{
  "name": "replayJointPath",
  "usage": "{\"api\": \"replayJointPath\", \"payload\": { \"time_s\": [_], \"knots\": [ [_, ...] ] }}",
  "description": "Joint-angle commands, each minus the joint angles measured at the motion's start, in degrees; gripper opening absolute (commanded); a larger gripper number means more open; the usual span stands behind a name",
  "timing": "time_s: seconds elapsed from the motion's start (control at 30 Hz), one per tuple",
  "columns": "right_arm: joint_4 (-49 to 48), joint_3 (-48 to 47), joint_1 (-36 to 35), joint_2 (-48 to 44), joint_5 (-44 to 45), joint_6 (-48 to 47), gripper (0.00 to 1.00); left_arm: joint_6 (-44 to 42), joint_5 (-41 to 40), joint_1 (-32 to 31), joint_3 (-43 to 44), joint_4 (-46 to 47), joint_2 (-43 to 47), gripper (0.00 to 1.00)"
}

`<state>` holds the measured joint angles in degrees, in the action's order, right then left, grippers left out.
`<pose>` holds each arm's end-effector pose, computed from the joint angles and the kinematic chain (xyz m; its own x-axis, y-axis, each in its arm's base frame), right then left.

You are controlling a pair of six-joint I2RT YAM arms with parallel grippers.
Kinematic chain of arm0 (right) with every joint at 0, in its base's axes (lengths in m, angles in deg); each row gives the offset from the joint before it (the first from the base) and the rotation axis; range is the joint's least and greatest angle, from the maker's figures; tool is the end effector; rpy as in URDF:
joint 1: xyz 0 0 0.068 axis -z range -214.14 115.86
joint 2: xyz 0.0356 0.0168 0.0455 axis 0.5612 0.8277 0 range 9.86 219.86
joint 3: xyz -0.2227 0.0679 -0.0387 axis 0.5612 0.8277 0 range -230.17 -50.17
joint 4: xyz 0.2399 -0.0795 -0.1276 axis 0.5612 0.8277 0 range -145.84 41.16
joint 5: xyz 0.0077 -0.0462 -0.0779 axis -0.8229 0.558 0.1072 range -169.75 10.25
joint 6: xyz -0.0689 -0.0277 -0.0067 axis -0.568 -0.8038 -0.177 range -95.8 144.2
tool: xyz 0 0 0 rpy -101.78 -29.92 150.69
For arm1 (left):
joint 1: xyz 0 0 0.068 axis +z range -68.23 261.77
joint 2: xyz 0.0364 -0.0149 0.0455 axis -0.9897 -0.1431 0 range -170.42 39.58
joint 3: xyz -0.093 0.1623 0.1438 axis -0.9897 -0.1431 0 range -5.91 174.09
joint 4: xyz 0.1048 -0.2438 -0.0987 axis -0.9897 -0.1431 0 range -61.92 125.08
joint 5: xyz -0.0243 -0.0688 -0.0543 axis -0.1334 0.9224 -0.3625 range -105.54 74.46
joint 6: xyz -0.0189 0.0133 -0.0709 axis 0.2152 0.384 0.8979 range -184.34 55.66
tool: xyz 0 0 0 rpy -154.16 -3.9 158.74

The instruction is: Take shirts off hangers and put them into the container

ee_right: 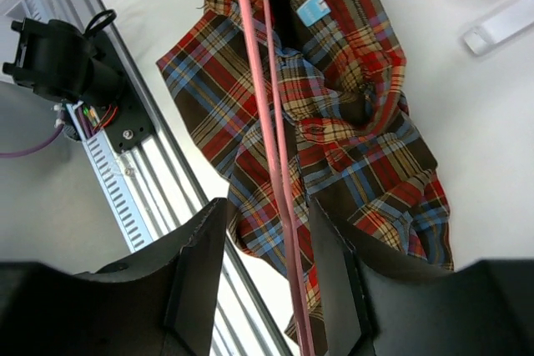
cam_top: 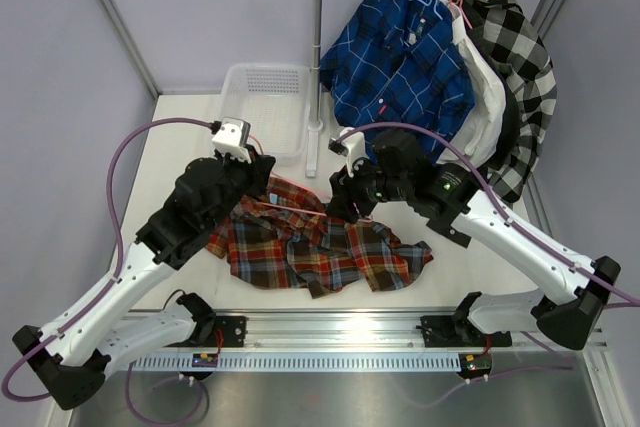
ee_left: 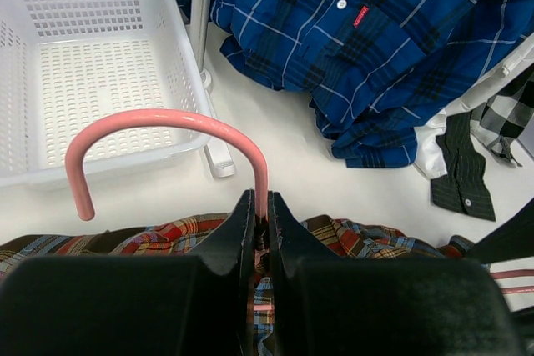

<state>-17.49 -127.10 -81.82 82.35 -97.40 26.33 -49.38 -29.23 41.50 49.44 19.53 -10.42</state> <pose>0.2051 0.2534 0.3348 -0.4079 -0.3953 -0.8230 -0.8594 0.4705 0.2000 0.2147 -0.1625 0.3472 -0.2467 -0.1197 -0.9617 0.4002 0.8912 -0.2136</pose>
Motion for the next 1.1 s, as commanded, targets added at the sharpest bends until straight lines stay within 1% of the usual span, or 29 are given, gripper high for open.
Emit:
{"api": "replayJointPath", "payload": {
  "time_s": [0.0,0.1,0.2,0.23,0.33,0.37,0.47,0.5,0.63,0.67,0.7,0.73,0.77,1.07],
  "knots": [
    [-1.8,-2.9,-2.1,1.5,-2.3,-1.3,0.51,-0.5,1.1,0.2,1.7,2.2,-0.1,0.00],
    [-2.1,-3.1,-2.3,2.6,-2.2,-1.3,0.47,-0.4,1.3,0.2,1.6,2.2,0.1,0.00],
    [-2.6,-3.1,-2.4,2.9,-2.3,-1.2,0.37,-0.4,1.3,0.2,1.5,2.2,0.4,0.00],
    [-2.8,-3.1,-2.4,2.9,-2.0,-1.2,0.32,-0.4,1.2,0.2,1.4,2.2,0.5,0.00],
    [-3.1,-2.6,-2.4,2.4,-0.9,-1.1,0.22,-0.5,1.2,0.1,1.4,2.2,0.7,0.00],
    [-3.1,-2.6,-2.4,2.0,-0.5,-0.9,0.14,-0.5,1.3,0.2,1.4,2.2,0.8,0.00],
    [-2.8,-2.4,-2.4,1.5,1.5,-0.7,0.00,-0.6,1.6,0.2,1.4,2.2,1.0,0.00],
    [-2.7,-2.2,-2.5,1.3,1.7,-0.6,0.00,-0.7,1.7,0.2,1.4,2.2,1.2,0.00],
    [-2.3,-0.6,-2.5,-1.2,3.3,-0.2,0.00,-2.4,2.1,0.2,1.2,2.2,2.4,0.58],
    [-2.1,-0.3,-2.4,-1.8,3.7,0.0,0.00,-2.7,2.0,0.2,1.2,1.9,2.4,0.79],
    [-2.0,-0.1,-2.4,-3.2,4.1,0.1,0.00,-2.7,2.0,0.2,1.3,1.8,2.6,0.86],
    [-1.4,0.5,-2.4,-4.5,5.2,0.2,0.00,-3.1,1.7,0.2,1.7,1.2,3.0,0.97],
    [-1.1,0.9,-2.4,-5.2,5.9,0.2,0.00,-3.3,1.7,0.2,1.8,1.0,3.1,0.99],
    [5.1,3.8,-2.4,-11.7,17.4,1.5,0.00,-5.7,4.4,0.2,2.2,-2.8,5.6,0.99]
  ]
}}
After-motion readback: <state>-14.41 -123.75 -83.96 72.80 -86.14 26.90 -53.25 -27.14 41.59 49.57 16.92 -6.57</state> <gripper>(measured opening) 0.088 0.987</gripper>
